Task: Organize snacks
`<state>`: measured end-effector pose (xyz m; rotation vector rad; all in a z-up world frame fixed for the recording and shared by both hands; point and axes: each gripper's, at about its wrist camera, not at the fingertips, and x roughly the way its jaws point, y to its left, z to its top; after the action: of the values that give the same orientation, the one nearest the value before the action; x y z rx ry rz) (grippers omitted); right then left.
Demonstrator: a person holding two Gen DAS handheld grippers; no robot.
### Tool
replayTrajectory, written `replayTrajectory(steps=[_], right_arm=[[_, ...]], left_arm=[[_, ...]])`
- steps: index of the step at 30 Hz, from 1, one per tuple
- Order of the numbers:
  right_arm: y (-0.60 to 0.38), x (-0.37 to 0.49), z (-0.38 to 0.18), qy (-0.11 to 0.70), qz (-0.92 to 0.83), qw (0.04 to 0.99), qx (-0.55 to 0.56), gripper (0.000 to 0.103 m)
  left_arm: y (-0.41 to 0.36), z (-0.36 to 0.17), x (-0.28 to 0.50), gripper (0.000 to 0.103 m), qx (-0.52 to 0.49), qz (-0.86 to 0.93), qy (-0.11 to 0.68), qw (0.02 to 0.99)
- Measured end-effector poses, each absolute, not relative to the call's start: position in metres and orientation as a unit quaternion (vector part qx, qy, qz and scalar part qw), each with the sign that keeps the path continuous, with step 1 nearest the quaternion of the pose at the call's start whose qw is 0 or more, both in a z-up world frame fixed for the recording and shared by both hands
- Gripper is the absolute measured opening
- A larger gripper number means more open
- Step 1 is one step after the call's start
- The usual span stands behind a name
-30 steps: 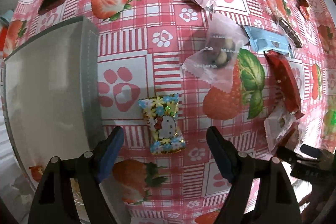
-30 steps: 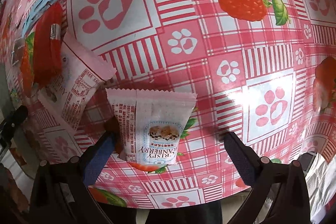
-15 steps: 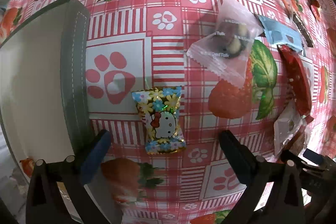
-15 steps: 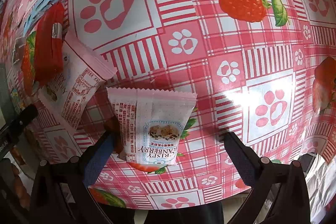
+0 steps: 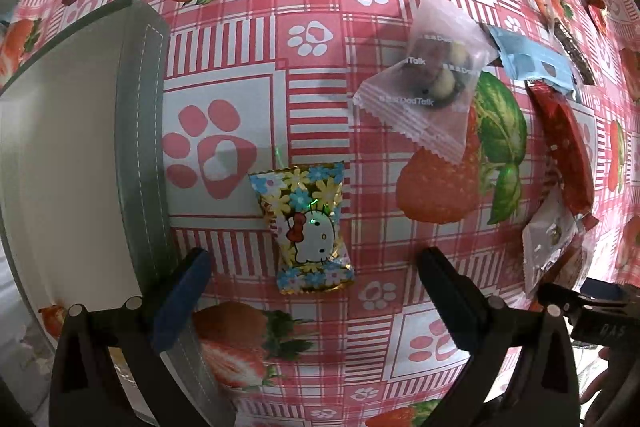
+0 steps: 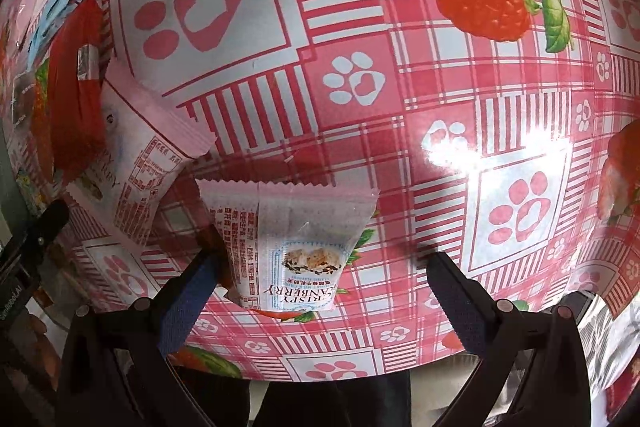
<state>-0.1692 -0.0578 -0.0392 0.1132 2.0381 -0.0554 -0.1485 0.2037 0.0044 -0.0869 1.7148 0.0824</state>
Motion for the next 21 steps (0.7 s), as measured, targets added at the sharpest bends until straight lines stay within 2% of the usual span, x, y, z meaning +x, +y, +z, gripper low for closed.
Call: replayTrajectory(steps=[21], right_arm=[[-0.05,-0.1619,-0.0433,0.849,-0.021,0.526,0.045,0.103]], left_arm=[[0.2028,0.0049,-0.1521,0.103,-0.027,0.027,0.749,0.661]])
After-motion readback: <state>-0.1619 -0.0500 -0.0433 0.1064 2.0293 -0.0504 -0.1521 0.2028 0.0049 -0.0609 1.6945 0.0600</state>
